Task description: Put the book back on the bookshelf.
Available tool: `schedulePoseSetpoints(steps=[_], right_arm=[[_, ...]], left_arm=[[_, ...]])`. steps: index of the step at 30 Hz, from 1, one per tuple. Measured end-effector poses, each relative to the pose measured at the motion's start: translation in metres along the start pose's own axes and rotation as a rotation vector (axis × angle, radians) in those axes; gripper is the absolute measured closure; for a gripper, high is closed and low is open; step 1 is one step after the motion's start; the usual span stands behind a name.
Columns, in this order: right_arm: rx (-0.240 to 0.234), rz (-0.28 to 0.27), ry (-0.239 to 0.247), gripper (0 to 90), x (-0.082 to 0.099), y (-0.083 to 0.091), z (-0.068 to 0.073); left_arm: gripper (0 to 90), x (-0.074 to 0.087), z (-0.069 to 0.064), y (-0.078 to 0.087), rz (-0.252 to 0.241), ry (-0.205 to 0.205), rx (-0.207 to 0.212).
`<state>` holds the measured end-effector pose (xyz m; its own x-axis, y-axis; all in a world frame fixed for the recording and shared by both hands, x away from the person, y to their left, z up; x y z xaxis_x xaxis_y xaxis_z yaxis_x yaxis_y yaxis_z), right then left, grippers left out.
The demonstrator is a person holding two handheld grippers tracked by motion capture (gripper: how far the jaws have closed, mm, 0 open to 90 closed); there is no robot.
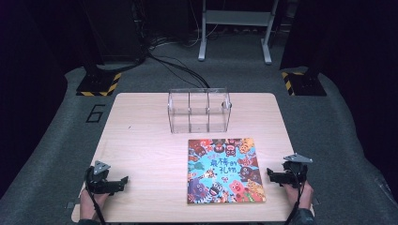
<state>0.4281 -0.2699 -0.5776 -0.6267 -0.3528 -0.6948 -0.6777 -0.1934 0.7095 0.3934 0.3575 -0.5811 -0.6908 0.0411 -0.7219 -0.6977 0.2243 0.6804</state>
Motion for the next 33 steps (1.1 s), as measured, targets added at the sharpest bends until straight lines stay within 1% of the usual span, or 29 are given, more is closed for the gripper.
schedulePoseSetpoints(steps=[1,3,5,6,7,9,10,11,12,13,14,15,16,17,18,19,20,21,22,23,24,25,26,28,29,30,31,32,33], right_arm=[[0.007,-0.009,0.01,2.0,-0.001,0.0,0.0],[0.011,-0.011,0.012,2.4,-0.001,0.001,-0.001],[0.017,-0.018,0.009,1.0,-0.002,0.003,0.0],[0.011,-0.012,0.008,1.0,-0.002,0.005,0.0],[-0.001,-0.023,0.007,0.9,-0.003,0.006,-0.001],[-0.026,-0.032,-0.021,0.5,-0.009,0.011,0.0],[-0.055,-0.032,-0.011,0.3,-0.013,0.012,0.003],[-0.065,-0.029,-0.005,0.1,-0.016,0.013,0.004],[-0.065,-0.029,-0.005,0.1,-0.016,0.013,0.004],[-0.11,-0.026,0.001,0.0,-0.025,0.014,0.011],[-0.118,-0.021,-0.003,0.0,-0.028,0.014,0.015],[-0.118,-0.021,-0.003,0.0,-0.028,0.014,0.015],[-0.148,-0.005,0.037,0.0,-0.037,0.013,0.023],[-0.148,-0.005,0.037,0.0,-0.037,0.013,0.023],[-0.168,-0.001,0.054,0.0,-0.045,0.013,0.031],[-0.189,-0.002,0.054,0.0,-0.048,0.012,0.035],[-0.199,-0.001,0.062,0.3,-0.051,0.011,0.039],[-0.199,-0.001,0.062,0.3,-0.051,0.011,0.039],[-0.207,0.003,0.061,0.6,-0.054,0.01,0.045],[-0.244,0.013,0.088,0.8,-0.059,0.005,0.055],[-0.254,0.015,0.106,0.7,-0.06,0.002,0.058],[-0.274,0.033,0.108,0.7,-0.061,0.0,0.063],[-0.274,0.033,0.108,0.7,-0.061,0.0,0.063],[-0.297,0.061,0.128,1.1,-0.062,-0.007,0.07],[-0.307,0.065,0.125,5.4,-0.062,-0.011,0.073],[-0.316,0.079,0.11,6.1,-0.062,-0.011,0.075],[-0.328,0.079,0.116,6.5,-0.061,-0.013,0.076],[-0.33,0.071,0.13,7.5,-0.062,-0.015,0.077],[-0.332,0.081,0.123,7.4,-0.061,-0.016,0.079]], left_arm=[[0.0,0.0,0.0,0.0,0.0,0.001,0.0],[0.0,0.0,0.0,0.0,0.001,0.001,0.0],[0.0,0.0,0.0,0.0,0.0,0.002,0.001],[0.0,0.0,0.0,0.0,0.003,0.001,0.001],[0.0,0.0,0.0,0.0,0.002,0.001,0.001],[0.0,0.0,0.0,0.0,0.003,0.002,0.001],[0.0,0.0,0.0,0.0,0.003,0.001,-0.001],[0.0,0.0,0.0,0.0,0.002,0.001,0.001],[0.0,0.0,0.0,0.0,0.002,0.001,0.001],[0.0,0.0,0.0,0.001,0.009,-0.006,0.0],[0.0,0.0,0.0,0.001,0.008,-0.005,-0.001],[0.0,0.0,0.0,0.001,0.008,-0.005,-0.001],[0.0,0.0,0.001,0.001,0.012,-0.007,-0.002],[0.0,0.0,0.001,0.001,0.012,-0.007,-0.002],[0.0,0.001,0.0,0.001,0.014,-0.006,-0.002],[0.0,0.001,0.0,0.001,0.014,-0.005,-0.001],[0.0,0.001,0.0,0.001,0.014,-0.006,-0.001],[0.0,0.001,0.0,0.001,0.014,-0.006,-0.001],[0.0,0.001,0.001,0.001,0.014,-0.008,-0.002],[0.0,0.001,0.0,0.001,0.013,-0.005,0.0],[0.0,0.001,0.0,0.001,0.013,-0.005,-0.001],[0.0,0.001,0.0,0.001,0.013,-0.005,-0.001],[0.0,0.001,0.001,0.001,0.016,-0.009,-0.001],[0.1,0.001,0.0,0.001,0.015,-0.006,-0.001],[0.1,0.001,0.0,0.001,0.014,-0.005,0.0],[0.1,0.001,0.0,0.001,0.009,-0.007,-0.002],[0.1,0.0,0.0,0.001,0.007,-0.004,-0.002],[0.1,0.001,0.0,0.001,0.008,-0.004,-0.002],[0.1,0.001,0.0,0.001,0.01,-0.007,-0.001]])
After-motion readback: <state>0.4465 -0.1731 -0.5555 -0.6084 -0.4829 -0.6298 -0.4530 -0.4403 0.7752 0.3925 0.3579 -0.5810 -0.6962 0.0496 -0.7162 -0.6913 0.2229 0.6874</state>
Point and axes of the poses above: each handheld gripper's, and its own axes: y roughly backward along the jaws, x roughly out of its underside, z roughly to its left, the point moved 7 cm from there along -y, roughly forward along the jaws, and after that the axes turned 10 degrees about y, right-handed, at the moved point
